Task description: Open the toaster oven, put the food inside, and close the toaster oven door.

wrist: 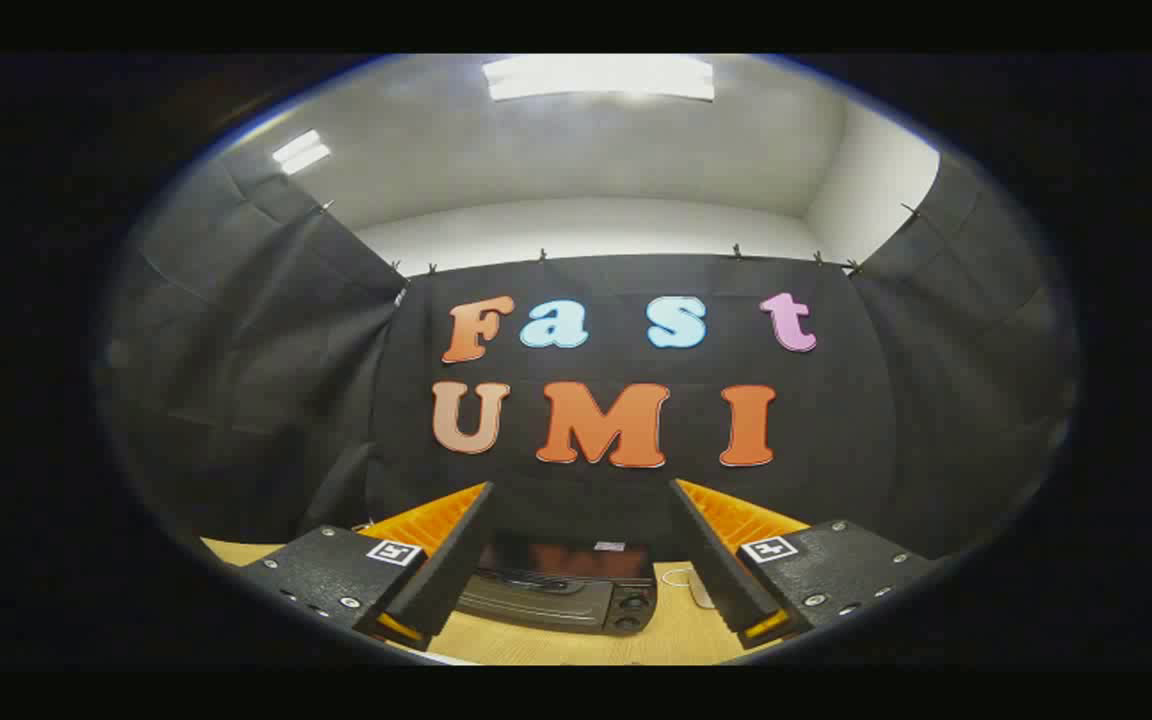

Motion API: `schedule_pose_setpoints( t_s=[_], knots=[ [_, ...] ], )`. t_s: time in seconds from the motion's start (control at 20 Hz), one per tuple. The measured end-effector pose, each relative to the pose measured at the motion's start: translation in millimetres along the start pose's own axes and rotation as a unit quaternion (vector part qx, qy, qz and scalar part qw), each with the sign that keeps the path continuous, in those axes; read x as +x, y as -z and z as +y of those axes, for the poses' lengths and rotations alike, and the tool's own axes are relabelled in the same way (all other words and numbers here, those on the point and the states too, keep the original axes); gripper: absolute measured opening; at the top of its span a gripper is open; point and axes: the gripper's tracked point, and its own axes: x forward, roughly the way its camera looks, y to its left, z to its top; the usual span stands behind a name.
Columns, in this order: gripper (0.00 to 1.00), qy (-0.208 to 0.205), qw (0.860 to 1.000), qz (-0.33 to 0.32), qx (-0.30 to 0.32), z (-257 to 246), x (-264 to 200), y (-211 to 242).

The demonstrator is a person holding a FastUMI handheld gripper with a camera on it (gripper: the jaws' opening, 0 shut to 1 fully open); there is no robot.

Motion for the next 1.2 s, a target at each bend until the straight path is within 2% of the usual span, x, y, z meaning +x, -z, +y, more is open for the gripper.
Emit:
schedule_pose_setpoints(
  t_s=[0.6,1.0,1.2],
  knots=[
    [1.0,-0.005,1.0,0.009,0.018,9.3,9.1,12.0],
    [1.0,-0.004,0.999,0.045,0.026,20.7,35.1,50.4],
    [1.0,-0.002,0.996,0.077,0.037,28.1,62.4,90.4]
  ],
)
